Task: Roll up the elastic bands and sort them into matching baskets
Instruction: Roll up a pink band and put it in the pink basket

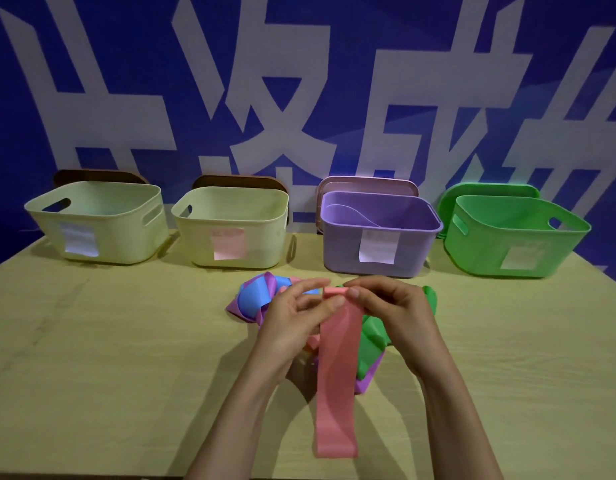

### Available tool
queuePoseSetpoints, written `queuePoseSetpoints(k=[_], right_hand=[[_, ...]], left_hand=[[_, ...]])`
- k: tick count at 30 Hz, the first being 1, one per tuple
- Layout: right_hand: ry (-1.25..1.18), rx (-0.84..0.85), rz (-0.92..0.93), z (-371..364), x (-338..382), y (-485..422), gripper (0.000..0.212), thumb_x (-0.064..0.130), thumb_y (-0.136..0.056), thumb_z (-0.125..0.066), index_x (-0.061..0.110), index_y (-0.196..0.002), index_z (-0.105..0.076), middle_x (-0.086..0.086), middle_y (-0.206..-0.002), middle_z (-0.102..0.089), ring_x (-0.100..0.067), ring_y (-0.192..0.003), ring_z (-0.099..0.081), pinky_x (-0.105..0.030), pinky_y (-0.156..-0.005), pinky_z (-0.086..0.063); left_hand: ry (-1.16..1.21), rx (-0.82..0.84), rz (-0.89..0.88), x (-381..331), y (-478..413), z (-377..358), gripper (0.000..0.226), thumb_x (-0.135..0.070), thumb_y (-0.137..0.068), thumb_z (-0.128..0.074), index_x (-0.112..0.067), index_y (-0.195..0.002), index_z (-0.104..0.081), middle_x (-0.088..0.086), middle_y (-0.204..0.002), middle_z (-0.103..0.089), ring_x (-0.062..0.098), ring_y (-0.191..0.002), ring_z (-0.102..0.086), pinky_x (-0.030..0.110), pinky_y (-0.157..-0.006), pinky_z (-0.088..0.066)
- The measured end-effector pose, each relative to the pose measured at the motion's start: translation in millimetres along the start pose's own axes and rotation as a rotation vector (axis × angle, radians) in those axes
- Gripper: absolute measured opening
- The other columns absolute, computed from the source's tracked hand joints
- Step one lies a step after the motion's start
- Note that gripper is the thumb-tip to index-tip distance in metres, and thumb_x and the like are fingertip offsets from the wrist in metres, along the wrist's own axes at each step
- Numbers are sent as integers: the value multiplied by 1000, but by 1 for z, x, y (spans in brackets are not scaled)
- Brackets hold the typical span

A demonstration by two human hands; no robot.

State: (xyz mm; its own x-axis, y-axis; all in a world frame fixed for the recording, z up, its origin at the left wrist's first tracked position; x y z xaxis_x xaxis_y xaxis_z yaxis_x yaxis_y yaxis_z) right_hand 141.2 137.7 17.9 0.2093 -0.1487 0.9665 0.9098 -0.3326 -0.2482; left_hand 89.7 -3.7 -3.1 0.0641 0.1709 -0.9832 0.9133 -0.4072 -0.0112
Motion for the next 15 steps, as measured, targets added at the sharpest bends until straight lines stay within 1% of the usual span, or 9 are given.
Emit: queuePoseSetpoints(k=[1,3,7,10,12,14,15], right_hand=[[-12,0,5,1,2,2,8,6,-78,-72,12,-82,-75,1,-79,-74,-4,-74,-65,-15,-69,-50],[-22,7,20,1,5,6,10,3,-77,-72,11,-83,-75,0,-81,-75,-6,-76,-66,-16,-71,-51],[-47,24,48,-1,14,16,16,-6,-72,-74,7,-82,-74,1,-78,-75,-5,-76,-68,-15,-70,-50],[-43,45,81,-1,20,21,20,-11,-69,-73,6,-80,-72,5,-77,-74,-4,-77,-68,-13,-71,-50],[-28,55,108,-2,24,24,22,-12,-68,-73,6,-79,-72,5,-78,-74,-5,-79,-68,-15,-73,-51],[-11,55,123,-3,26,28,22,-12,-67,-74,7,-78,-72,5,-79,-74,-5,-80,-68,-17,-75,-52],[-11,55,124,-4,27,29,22,-13,-67,-74,6,-79,-72,5,-80,-74,-5,-80,-68,-16,-75,-52]], left_hand=[[-33,21,4,0,3,0,16,-8,-83,-69,-13,-97,-70,3,-85,-72,12,-78,-66,19,-64,-52],[-61,48,1,-3,9,0,9,-8,-83,-68,-9,-92,-72,6,-81,-71,14,-75,-64,23,-64,-52],[-28,73,-11,-9,18,0,13,-6,-84,-67,-12,-92,-74,8,-85,-73,15,-81,-67,29,-76,-54],[-5,102,-22,-14,26,-1,14,-5,-82,-67,-13,-92,-73,6,-84,-73,13,-79,-67,26,-74,-54],[9,86,-31,-17,30,-2,14,-16,-78,-70,-11,-91,-74,8,-84,-72,13,-77,-67,25,-71,-54],[9,47,-40,-17,34,-1,26,-29,-72,-71,-10,-89,-75,15,-89,-72,17,-79,-67,30,-74,-54],[-1,36,-46,-18,35,-1,24,-30,-73,-71,-11,-88,-76,16,-91,-72,18,-81,-67,32,-76,-54]])
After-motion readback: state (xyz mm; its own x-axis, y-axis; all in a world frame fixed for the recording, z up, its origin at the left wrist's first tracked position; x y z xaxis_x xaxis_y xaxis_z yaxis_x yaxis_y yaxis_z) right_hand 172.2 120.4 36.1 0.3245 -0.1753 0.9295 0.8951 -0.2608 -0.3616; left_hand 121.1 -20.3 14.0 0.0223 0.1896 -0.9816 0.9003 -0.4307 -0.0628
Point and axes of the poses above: each hand's wrist, its own y-axis away from the middle knuckle, its own z-axis out of the back of the hand, x = y × z, the point moved 4 cm from there along -y, towards the middle knuckle
